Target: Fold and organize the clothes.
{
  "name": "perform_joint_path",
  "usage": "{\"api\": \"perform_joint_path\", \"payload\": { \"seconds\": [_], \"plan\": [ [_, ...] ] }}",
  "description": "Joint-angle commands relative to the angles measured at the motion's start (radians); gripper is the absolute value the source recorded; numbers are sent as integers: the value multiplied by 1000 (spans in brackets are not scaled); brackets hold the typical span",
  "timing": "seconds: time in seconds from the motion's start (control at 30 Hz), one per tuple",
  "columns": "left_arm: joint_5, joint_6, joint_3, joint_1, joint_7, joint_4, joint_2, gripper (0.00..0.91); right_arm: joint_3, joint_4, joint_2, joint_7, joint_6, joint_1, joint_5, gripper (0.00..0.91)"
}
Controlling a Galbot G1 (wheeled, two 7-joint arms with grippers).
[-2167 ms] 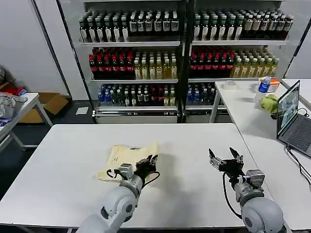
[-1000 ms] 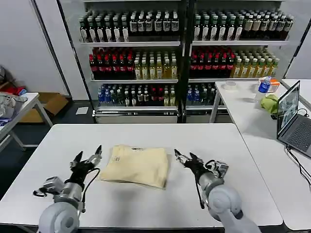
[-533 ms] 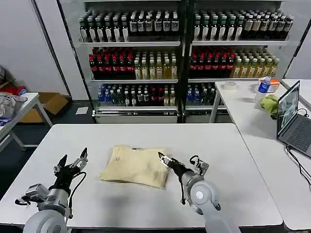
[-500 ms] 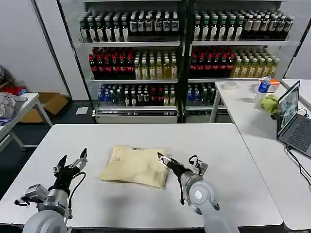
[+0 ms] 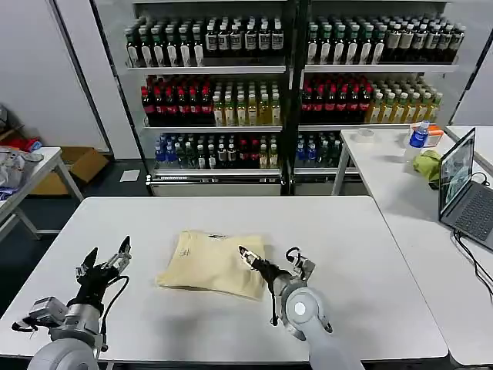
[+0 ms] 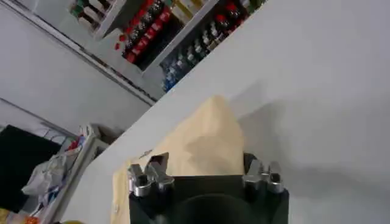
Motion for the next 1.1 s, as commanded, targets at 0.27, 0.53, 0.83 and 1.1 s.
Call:
{"api": "perform_joint_path", "payload": {
  "seconds": [0.27,0.53,0.83,1.1],
  "plan": [
    [-10,-2,-18,11,3,-8,-2,907,8,-9,-14,8,7,7,17,0],
    [-24,1,-24,8,5,-8,-1,907,28,3,-54,3,2,9,25,0],
    [-25,3,-19,6,8,-4,-4,907,63,17,-127,-3,-21,7,62,0],
    [-26,5,-14,4,11,-3,-1,907,95,7,-199,-21,-45,5,85,0]
  ]
}}
